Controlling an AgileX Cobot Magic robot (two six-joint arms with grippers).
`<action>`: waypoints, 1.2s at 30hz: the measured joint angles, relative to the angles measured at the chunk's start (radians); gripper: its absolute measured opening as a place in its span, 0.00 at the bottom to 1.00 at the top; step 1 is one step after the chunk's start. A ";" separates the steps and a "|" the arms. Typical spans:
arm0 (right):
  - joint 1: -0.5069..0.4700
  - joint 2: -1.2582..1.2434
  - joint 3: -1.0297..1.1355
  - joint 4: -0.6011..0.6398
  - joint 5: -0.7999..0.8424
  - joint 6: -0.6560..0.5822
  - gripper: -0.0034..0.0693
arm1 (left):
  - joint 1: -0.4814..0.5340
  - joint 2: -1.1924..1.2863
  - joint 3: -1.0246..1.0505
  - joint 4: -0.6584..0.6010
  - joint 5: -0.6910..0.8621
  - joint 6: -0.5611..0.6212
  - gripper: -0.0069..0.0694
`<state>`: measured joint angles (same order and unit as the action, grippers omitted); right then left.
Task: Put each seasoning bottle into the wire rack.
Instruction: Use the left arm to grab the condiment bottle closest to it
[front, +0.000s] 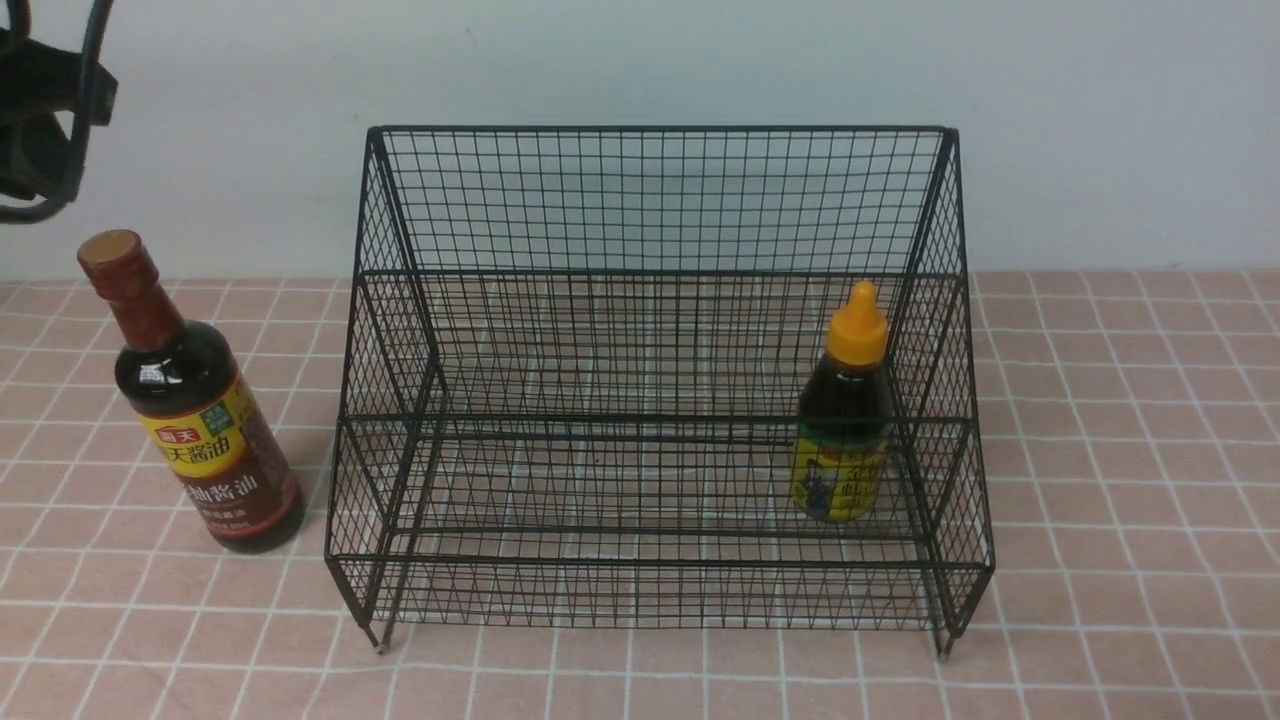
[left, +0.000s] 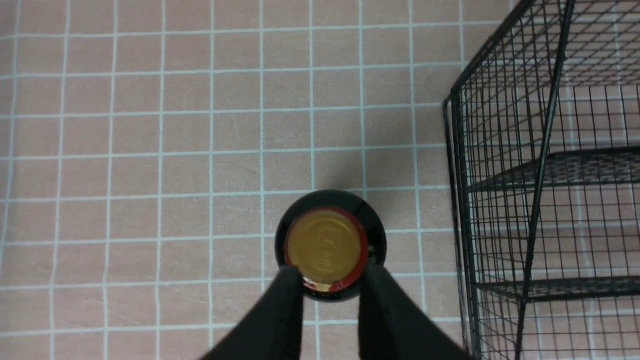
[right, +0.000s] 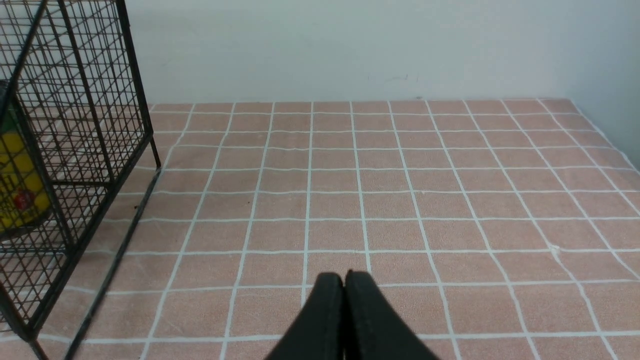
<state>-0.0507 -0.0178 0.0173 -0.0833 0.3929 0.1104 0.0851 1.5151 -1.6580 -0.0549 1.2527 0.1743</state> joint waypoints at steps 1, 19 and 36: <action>0.000 0.000 0.000 0.000 0.000 0.000 0.03 | 0.000 0.007 0.000 0.000 0.000 0.012 0.41; 0.000 0.000 0.000 0.000 0.000 0.000 0.03 | 0.000 0.184 0.000 0.001 -0.002 0.029 0.91; 0.000 0.000 0.000 0.000 0.000 0.000 0.03 | 0.000 0.209 0.000 0.007 -0.003 0.023 0.45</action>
<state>-0.0507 -0.0178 0.0173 -0.0833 0.3929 0.1104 0.0851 1.7246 -1.6580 -0.0475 1.2496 0.1975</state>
